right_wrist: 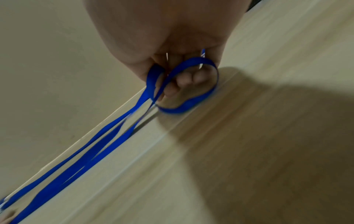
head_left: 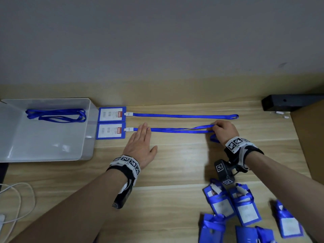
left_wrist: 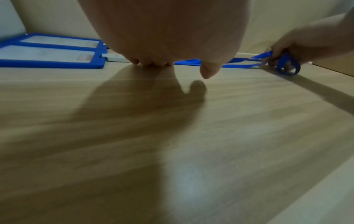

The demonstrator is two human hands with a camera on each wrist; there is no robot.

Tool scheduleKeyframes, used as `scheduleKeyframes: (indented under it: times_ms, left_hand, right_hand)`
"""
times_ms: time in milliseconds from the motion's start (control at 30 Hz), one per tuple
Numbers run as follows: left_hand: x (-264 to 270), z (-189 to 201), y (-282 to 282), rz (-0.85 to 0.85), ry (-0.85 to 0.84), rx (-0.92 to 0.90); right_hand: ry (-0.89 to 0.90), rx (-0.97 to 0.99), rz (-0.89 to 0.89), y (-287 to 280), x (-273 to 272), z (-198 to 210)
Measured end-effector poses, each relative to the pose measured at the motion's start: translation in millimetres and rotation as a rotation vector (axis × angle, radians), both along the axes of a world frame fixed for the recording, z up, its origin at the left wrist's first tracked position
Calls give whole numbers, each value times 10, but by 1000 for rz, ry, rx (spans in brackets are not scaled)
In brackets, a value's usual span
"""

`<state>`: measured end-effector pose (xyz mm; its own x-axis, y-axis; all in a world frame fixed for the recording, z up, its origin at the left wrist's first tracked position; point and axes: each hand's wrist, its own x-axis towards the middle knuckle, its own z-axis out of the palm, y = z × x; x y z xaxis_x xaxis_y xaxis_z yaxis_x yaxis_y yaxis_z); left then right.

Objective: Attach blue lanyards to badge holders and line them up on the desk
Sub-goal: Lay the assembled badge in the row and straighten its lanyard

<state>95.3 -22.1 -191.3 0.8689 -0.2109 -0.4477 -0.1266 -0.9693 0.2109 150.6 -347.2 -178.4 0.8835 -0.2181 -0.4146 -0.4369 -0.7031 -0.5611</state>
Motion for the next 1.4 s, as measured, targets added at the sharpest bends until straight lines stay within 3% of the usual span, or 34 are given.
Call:
scheduleKeyframes:
  times_ms: [100,200,300,467,633,867,1033,1133,1400]
  left_hand:
    - [15,-3,-12,8,28,17]
    - [20,11,-23,10,32,23]
    - [17,24,-21,9,15,19]
    - [7,9,-18,4,-17,8]
    - [-2,-50,10,-1,-37,-5]
    - [-12,-54,13,-2,-30,-2]
    - [-10,-49,2,8,-17,-1]
    - [-10,-58,1,13,-10,-12]
    - [-35,-46,16,24,-43,-60]
  right_hand:
    - [-40,-32,8,-126,-54,6]
    - [-222,-147,128,-17,-117,19]
    - [-380,-97,276,331,-146,95]
    - [-296,-4,501,1015,-11,27]
    - [-194,-164,615,1440,175,-102]
    - [-162,218,487,1296,316,-5]
    - [4,-27,559,1156,239,-34]
    - [-28,-114,564,1167,174,-92]
    - [-120,79,507,1069,86,-184]
